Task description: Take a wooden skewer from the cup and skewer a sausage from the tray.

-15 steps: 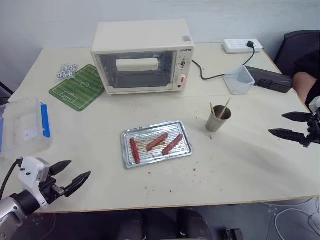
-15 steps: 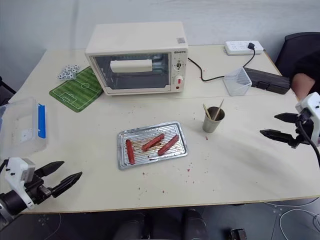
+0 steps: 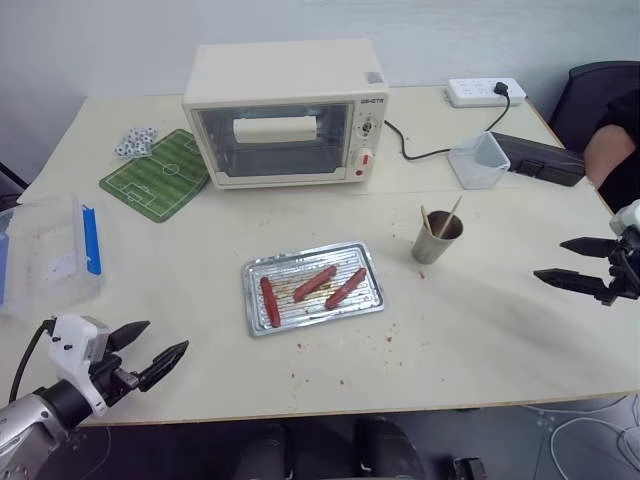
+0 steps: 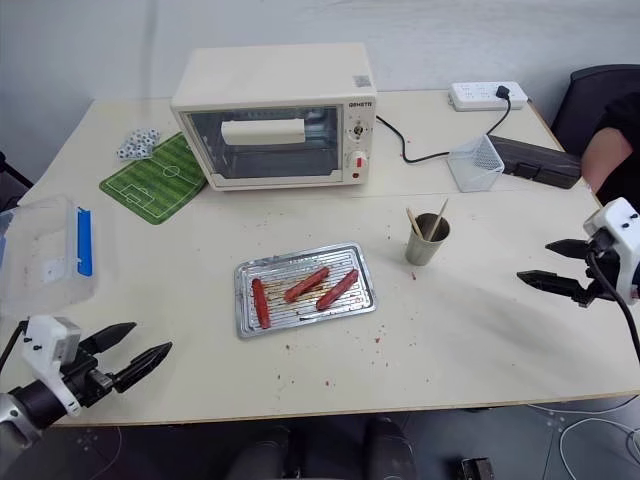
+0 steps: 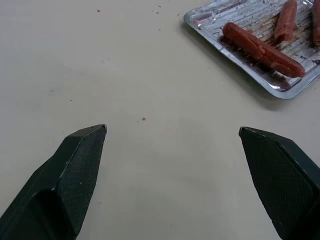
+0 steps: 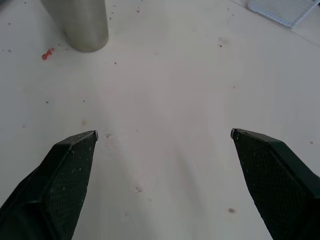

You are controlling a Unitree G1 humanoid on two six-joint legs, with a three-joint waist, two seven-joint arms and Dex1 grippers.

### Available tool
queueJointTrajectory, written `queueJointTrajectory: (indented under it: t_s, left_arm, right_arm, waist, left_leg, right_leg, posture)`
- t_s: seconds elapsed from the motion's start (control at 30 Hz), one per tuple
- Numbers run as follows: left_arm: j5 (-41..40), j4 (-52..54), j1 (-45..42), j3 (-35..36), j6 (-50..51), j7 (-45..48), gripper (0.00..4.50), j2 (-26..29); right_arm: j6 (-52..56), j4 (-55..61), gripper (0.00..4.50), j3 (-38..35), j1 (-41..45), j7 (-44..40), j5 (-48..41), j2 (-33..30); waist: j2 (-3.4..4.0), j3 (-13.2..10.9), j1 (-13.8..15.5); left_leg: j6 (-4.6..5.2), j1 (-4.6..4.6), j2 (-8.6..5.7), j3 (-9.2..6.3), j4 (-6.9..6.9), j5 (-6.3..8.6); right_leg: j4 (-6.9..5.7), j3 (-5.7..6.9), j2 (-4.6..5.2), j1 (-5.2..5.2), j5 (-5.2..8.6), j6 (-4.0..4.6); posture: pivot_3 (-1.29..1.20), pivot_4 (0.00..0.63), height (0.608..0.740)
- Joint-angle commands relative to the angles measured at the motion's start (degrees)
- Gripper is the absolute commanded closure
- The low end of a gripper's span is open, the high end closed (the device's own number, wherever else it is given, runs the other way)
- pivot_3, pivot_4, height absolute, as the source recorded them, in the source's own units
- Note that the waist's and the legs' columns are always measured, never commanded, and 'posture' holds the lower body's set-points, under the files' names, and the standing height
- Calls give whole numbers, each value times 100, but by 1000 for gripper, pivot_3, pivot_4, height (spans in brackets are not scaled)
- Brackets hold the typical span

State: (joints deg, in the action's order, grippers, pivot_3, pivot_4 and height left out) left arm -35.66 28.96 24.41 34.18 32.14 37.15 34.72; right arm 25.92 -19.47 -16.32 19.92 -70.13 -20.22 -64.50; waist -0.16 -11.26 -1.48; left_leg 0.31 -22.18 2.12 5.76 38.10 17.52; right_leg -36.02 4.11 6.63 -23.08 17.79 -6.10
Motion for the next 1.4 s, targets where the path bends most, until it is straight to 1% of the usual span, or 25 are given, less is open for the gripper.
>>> queueJointTrajectory:
  t_s: [0.03,0.13,0.3,0.43,0.5,0.63,0.7,0.8,0.87,1.0,1.07,1.13,1.27,1.4]
  left_arm:
    - [-15,79,-62,-66,-8,-4,0,54]
    - [23,54,-108,-125,-19,-27,0,50]
    - [-74,96,-316,-256,83,-87,0,47]
    - [-315,320,-560,-279,235,-34,0,159]
    - [-531,421,-771,-250,381,-34,0,263]
    - [-1140,609,-1645,-499,783,-76,0,579]
    - [-1429,646,-2276,-803,1021,-178,0,659]
    - [-1585,651,-3133,-1384,1207,-188,0,713]
    - [-1637,613,-3616,-1713,1278,-187,0,674]
    - [-1507,339,-4389,-2331,1245,-109,0,476]
    - [-1283,171,-4626,-2615,1124,-29,0,392]
    - [-1090,11,-4814,-2845,1004,33,0,287]
    - [-914,-173,-4975,-3008,891,98,0,165]
    - [-800,-252,-5016,-3099,812,150,0,85]
  right_arm:
    - [72,277,49,-304,-134,91,-131,-53]
    - [48,314,49,-381,-212,227,-145,-42]
    - [337,467,49,-538,-155,517,-385,138]
    - [827,933,49,-765,-155,973,-687,420]
    - [1165,1160,49,-935,-84,1352,-867,627]
    - [1966,1679,49,-1213,217,2329,-1306,1238]
    - [2232,1925,49,-1274,367,2760,-1475,1550]
    - [2551,2215,49,-1262,641,3273,-1735,2004]
    - [2645,2320,49,-1174,803,3488,-1814,2227]
    - [2604,2322,49,-898,1051,3854,-1739,2654]
    - [2508,2313,417,-678,1078,3923,-1629,2811]
    - [2419,2329,417,-510,1140,4001,-1595,2996]
    - [2344,2347,417,-382,1228,4114,-1591,3199]
    - [2123,2050,417,-289,1379,4249,-1428,3332]
  waist:
    - [0,0,0]
    - [0,0,-1]
    - [-2,1,-1]
    - [-2,1,2]
    - [-3,1,7]
    - [-4,2,24]
    - [-4,3,47]
    - [-4,3,86]
    - [-4,3,90]
    - [-5,3,125]
    - [-5,3,130]
    - [-6,3,134]
    - [-6,3,134]
    - [-6,3,127]
  left_leg:
    - [0,0,0,0,1,0]
    - [1,0,-1,2,1,0]
    - [1,0,-1,2,2,0]
    - [0,0,0,1,4,0]
    - [0,-1,0,0,4,0]
    - [-1,-2,0,-4,12,-1]
    - [-2,-1,-1,-6,11,-2]
    - [-3,-2,-8,-3,10,-2]
    - [-4,-3,-9,0,11,-3]
    - [-4,-4,-15,4,11,-4]
    - [-4,-4,-25,5,13,-5]
    - [-4,-4,-32,5,13,-5]
    - [-4,-14,-30,6,14,-6]
    - [-3,-19,-30,8,15,-7]
  right_leg:
    - [0,0,0,0,0,0]
    - [1,-2,0,0,0,0]
    - [-1,-2,-2,0,0,0]
    - [-3,-2,-1,1,0,-1]
    - [-5,-2,-1,1,0,-1]
    - [-8,-3,-1,3,-2,-3]
    - [-10,-4,0,6,-2,-4]
    - [-15,-11,-1,5,-4,-7]
    - [-40,-14,-7,3,-4,-8]
    - [-41,-18,-11,-1,-5,-8]
    - [-42,-19,-11,-1,-5,-9]
    - [-42,-19,-12,-1,-5,-9]
    - [-43,-21,-14,-14,-5,-10]
    - [-45,-23,-14,-21,-6,-11]
  posture:
    - [0,150,740]
    - [0,150,740]
    - [0,150,740]
    - [0,150,740]
    - [0,150,740]
    - [0,150,740]
    - [0,150,740]
    - [0,150,740]
    - [0,150,740]
    - [0,150,740]
    - [0,150,740]
    - [0,150,740]
    - [0,150,740]
    - [0,150,740]
